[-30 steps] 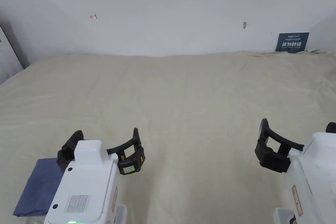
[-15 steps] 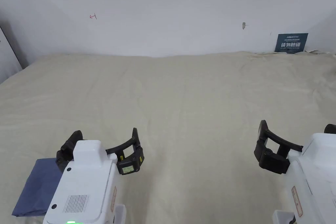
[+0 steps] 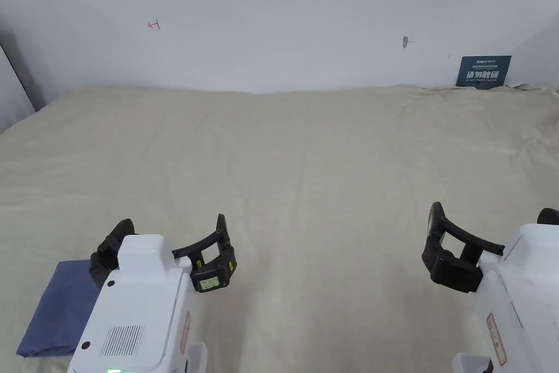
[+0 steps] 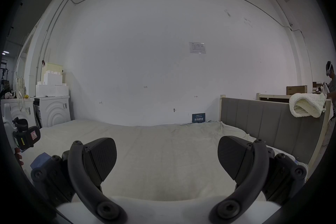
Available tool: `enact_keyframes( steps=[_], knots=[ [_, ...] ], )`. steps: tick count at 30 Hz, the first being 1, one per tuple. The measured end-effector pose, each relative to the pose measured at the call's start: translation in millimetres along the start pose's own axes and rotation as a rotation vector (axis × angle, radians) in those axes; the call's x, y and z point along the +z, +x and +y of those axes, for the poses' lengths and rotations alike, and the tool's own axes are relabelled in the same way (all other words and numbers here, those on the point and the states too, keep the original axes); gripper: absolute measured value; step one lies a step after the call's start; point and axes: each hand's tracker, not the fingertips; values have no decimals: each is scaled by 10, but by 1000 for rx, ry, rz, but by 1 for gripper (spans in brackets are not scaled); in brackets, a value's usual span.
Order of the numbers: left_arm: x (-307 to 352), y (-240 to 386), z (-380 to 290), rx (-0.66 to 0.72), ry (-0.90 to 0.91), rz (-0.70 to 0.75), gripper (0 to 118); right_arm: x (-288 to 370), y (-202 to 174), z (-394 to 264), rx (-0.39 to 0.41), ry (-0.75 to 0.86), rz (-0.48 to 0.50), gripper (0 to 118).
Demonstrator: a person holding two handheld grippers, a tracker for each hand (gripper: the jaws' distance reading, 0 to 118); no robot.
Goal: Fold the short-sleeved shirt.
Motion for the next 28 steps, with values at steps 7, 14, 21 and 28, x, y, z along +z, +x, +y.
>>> enact_keyframes(
  steps=[7, 14, 21, 28],
  knots=[
    [16, -17, 1, 0, 1, 3, 118, 26, -31, 34, -4, -5, 8, 112],
    [30, -37, 10, -1, 4, 6, 118, 28, -52, 25, -1, -3, 19, 112],
    [49, -44, 12, -3, 5, 7, 118, 41, -70, 22, 6, -3, 26, 112],
    [70, -38, -2, -4, -2, 3, 118, 64, -66, 2, 8, -10, 26, 112]
  ],
)
